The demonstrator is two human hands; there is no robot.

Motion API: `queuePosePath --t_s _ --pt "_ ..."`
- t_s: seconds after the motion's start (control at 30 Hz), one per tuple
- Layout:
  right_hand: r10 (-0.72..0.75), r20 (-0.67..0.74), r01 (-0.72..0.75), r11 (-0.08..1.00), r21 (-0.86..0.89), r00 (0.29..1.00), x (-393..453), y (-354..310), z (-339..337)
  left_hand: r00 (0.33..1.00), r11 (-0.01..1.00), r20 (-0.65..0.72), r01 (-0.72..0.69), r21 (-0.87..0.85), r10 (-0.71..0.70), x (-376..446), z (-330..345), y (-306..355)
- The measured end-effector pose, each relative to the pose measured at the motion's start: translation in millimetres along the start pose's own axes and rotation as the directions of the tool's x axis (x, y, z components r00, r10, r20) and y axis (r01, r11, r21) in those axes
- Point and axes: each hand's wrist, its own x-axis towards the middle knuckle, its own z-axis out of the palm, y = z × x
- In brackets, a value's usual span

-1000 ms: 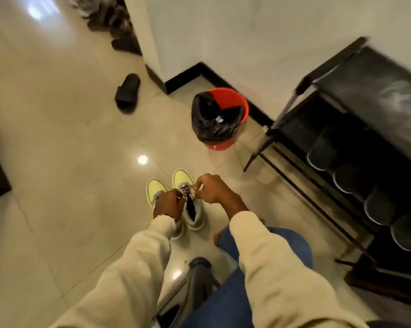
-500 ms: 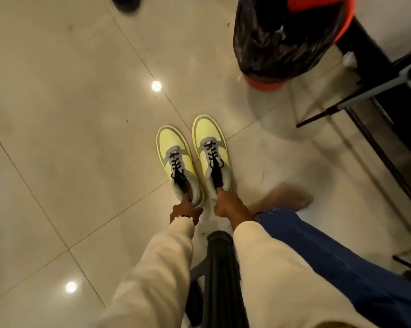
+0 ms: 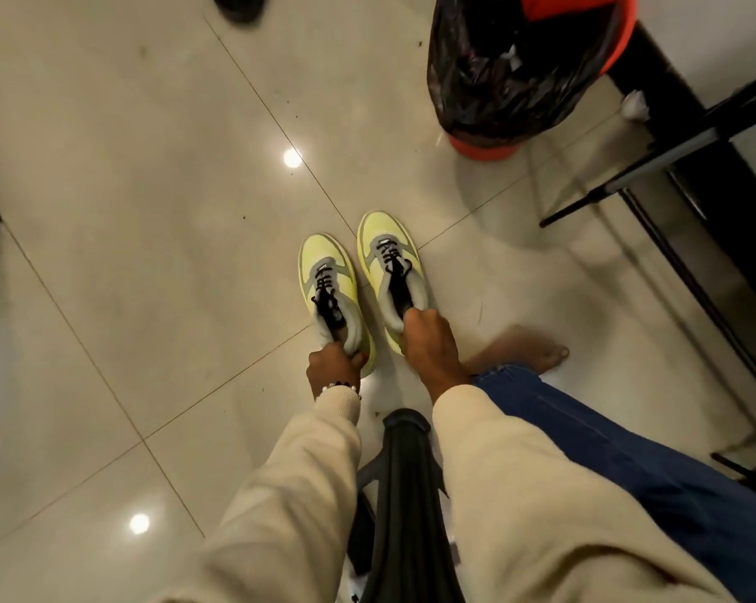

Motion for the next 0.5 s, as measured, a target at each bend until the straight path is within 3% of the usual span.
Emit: queuePosePath --t_s 0.23,0.5 --pt "-0.022 -0.02 0.023 0.996 0.09 1.0 -61.5 -15.6 -71.4 0.993 0.998 -0.103 -0.056 0.025 0.058 -69.2 -48.9 1.0" --pt "-0.118 -0.225 0.123 0.992 0.009 0.967 -147.2 -36.9 -161.1 0.928 0.974 -0.304 -0.225 0.005 0.216 -160.2 -124.6 8.1"
